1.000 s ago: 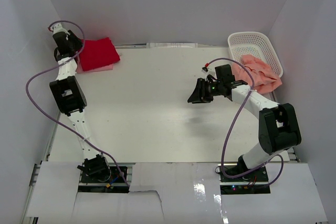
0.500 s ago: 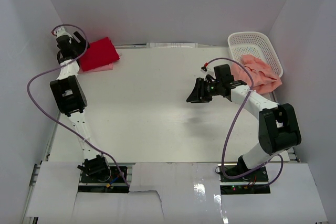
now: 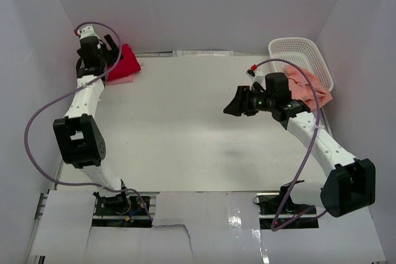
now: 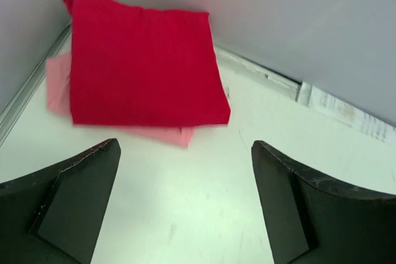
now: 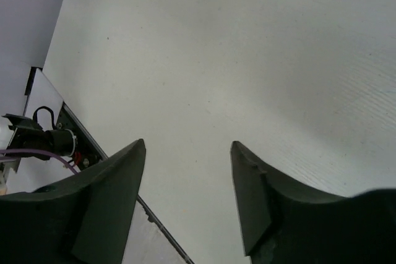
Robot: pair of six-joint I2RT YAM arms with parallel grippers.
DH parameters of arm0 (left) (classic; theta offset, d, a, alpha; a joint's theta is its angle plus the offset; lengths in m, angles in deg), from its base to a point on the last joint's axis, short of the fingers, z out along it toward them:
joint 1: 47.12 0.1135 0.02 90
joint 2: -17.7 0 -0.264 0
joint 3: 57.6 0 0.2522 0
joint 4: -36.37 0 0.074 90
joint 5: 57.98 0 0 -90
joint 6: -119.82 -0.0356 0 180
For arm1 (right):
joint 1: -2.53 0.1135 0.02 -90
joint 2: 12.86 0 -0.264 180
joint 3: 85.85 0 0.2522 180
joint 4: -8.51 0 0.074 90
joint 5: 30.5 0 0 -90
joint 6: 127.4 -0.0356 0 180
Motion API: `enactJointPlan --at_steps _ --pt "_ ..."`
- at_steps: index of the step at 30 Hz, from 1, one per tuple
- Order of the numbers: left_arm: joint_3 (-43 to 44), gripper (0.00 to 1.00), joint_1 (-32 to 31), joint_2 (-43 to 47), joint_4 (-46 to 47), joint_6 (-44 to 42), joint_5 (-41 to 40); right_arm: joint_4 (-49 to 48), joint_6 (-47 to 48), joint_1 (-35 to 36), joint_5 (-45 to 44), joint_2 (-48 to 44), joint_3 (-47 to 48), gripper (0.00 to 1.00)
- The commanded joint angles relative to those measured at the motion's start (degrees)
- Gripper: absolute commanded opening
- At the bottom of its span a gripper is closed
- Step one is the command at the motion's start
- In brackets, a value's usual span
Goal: Fold and stack the t-shirts
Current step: Put the neatly folded tshirt into the corner of the board with the left arm
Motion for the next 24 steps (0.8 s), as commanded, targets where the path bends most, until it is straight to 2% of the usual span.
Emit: enactJointPlan --at_steps 1,3,4,6,8,13,24 --pt "-9.0 0.98 -0.8 12.2 -5.8 0.6 -4.5 0.1 2.7 0.4 -3.1 -4.3 -1.8 0.68" --pt "-13.1 0.98 -3.1 19.8 -6.8 0.0 -4.0 -1.0 3.0 0.5 -4.5 -7.4 -3.2 0.78" --pt "-16.9 0.98 -4.1 22.3 -7.0 -0.2 -3.4 -1.1 3.2 0.5 -6.1 -8.2 -3.9 0.96" --pt "-20.8 0.98 -5.0 30.1 -7.2 -0.7 -0.5 -1.2 3.7 0.6 -7.4 -11.0 -4.2 0.90" --pt "-25.7 0.98 -5.2 34.8 -7.9 -1.5 2.4 -1.8 4.1 0.6 -8.6 -13.2 -4.2 0.90" --pt "-31.2 0.98 -5.2 46.1 -10.8 -3.0 4.4 -3.8 4.9 0.7 -9.1 -16.9 -4.2 0.90" --pt "-37.1 0.98 -5.2 51.9 -11.2 -2.3 8.5 -4.8 5.4 0.7 -6.8 -18.4 -3.2 0.90"
